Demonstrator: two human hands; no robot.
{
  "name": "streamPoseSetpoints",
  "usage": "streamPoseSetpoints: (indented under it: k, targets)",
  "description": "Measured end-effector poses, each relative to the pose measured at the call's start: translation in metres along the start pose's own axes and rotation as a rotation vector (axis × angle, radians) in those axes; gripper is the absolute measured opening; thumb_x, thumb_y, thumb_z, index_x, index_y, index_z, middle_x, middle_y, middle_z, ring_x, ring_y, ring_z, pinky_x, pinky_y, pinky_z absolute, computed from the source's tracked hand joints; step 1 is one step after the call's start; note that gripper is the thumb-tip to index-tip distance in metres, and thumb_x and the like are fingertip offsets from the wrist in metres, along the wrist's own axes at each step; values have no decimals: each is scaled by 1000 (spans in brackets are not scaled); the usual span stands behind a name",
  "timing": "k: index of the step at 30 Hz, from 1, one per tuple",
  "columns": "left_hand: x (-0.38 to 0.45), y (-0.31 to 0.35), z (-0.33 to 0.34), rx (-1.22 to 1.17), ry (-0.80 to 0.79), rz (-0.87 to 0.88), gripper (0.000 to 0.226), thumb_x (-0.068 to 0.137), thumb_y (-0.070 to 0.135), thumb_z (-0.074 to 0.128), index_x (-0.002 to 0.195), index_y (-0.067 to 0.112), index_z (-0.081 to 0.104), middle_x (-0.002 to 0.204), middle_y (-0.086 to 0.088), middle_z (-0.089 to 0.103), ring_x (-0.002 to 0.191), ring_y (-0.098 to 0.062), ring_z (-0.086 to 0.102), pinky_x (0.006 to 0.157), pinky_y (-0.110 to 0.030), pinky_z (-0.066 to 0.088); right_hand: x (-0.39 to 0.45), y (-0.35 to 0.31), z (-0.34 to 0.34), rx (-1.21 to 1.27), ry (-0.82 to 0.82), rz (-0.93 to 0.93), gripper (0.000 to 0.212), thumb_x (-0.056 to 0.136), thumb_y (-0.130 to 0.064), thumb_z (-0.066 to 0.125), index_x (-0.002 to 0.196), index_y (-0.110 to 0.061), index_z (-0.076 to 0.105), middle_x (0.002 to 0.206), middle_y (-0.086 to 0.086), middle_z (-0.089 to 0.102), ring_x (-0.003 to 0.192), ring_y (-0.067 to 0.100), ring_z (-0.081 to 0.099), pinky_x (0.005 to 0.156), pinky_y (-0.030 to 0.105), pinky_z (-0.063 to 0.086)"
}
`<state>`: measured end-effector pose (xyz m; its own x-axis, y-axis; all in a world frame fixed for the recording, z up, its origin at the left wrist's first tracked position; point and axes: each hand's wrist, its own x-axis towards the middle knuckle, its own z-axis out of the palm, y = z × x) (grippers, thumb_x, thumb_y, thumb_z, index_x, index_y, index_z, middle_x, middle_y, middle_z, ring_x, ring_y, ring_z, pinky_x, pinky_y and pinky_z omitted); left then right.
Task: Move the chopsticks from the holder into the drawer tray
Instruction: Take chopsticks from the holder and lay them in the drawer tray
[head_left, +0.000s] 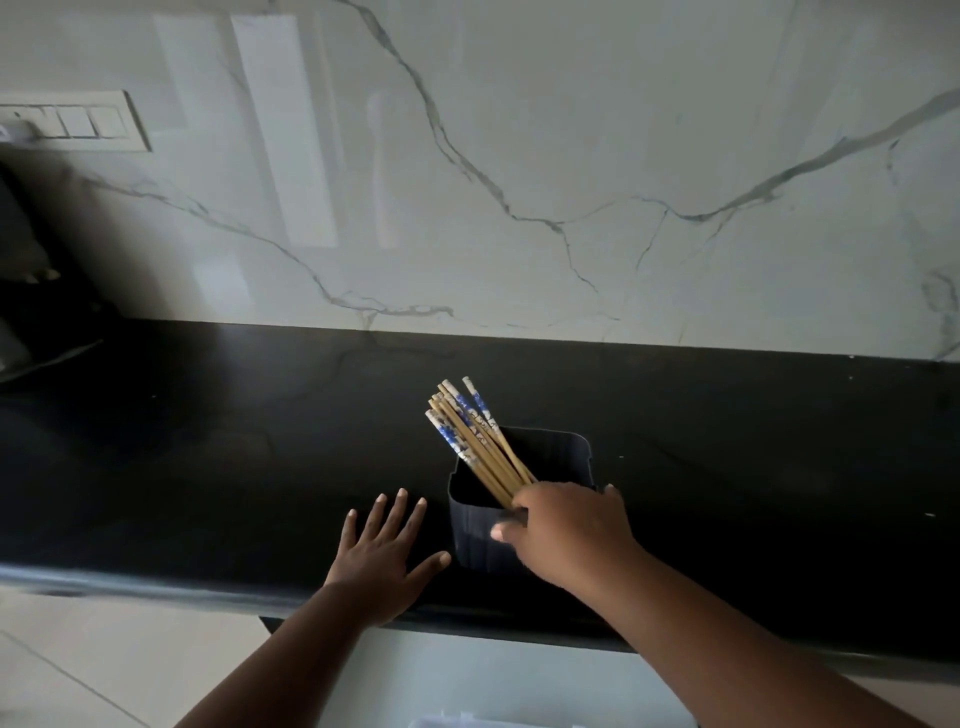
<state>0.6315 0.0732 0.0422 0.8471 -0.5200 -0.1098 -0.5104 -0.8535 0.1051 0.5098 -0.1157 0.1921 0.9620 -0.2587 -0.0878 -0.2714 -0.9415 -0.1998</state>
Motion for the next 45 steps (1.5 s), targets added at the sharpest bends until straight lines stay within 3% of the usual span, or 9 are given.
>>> streamPoseSetpoints:
  k: [8, 18, 23, 26, 29, 35, 38, 41, 45]
  targets:
    - [-3, 4, 1, -13, 4, -16, 98, 67, 85, -11, 150, 32, -15, 159, 4, -20, 142, -18, -27, 114, -48, -17, 38, -30, -3, 201, 132, -71, 19, 94, -32, 56, 105, -18, 63, 104, 1, 70, 88, 23, 67, 78, 37, 55]
    - [-4, 3, 1, -17, 50, -9, 96, 69, 85, -11, 151, 35, -12, 153, 9, -24, 142, -15, -26, 112, -49, -20, 61, -34, 9, 154, 225, 13, 12, 93, -21, 53, 99, -12, 61, 102, 8, 68, 91, 28, 65, 60, 29, 39]
    - [-6, 2, 1, -38, 52, -5, 96, 66, 86, -14, 146, 33, -18, 155, 9, -23, 141, -15, -28, 113, -49, -19, 58, -25, -9, 235, 265, -2, 32, 89, -19, 56, 63, -18, 38, 77, 7, 59, 70, 26, 55, 58, 27, 34]
    - [-6, 3, -2, -75, -2, -24, 94, 73, 85, -3, 148, 29, -17, 156, 6, -26, 140, -16, -30, 112, -51, -19, 51, -17, -47, 442, 343, -66, 33, 86, -18, 67, 57, -15, 52, 56, -2, 56, 52, 15, 52, 51, 27, 39]
    - [-3, 10, -31, -272, 46, -64, 89, 85, 77, 21, 152, 28, -11, 157, 6, -27, 139, -13, -30, 114, -53, -17, 43, -9, -94, 958, 353, -71, 9, 83, -14, 74, 76, -8, 72, 68, 10, 72, 64, 18, 71, 59, 27, 59]
    - [-13, 50, -155, -914, 504, 244, 65, 84, 73, 43, 141, 42, 40, 151, 16, 38, 140, -1, 31, 112, -33, 31, 32, 0, -138, 1367, 146, -63, 12, 82, -9, 74, 91, -3, 72, 83, 14, 77, 78, 24, 75, 67, 32, 61]
    - [-29, 78, -202, -1178, 343, 362, 46, 80, 63, 61, 118, 37, 65, 114, 15, 70, 109, 2, 62, 88, -17, 48, 28, -6, -135, 1389, 114, -68, 14, 82, -8, 74, 93, -1, 71, 85, 17, 76, 78, 26, 74, 66, 31, 60]
    - [-38, 97, -217, -1285, 183, 313, 13, 90, 31, 66, 98, 28, 74, 76, 3, 72, 78, -14, 72, 73, -28, 58, 25, -10, -131, 1405, 119, -76, 14, 82, -8, 74, 94, 0, 72, 85, 18, 75, 77, 26, 74, 66, 30, 60]
    - [-44, 102, -217, -1381, 80, 168, 10, 91, 13, 64, 90, 11, 74, 75, -9, 74, 76, -24, 74, 71, -36, 61, 22, -10, -125, 1361, 115, -65, 12, 81, -8, 75, 93, -4, 73, 84, 15, 76, 78, 25, 74, 70, 33, 61]
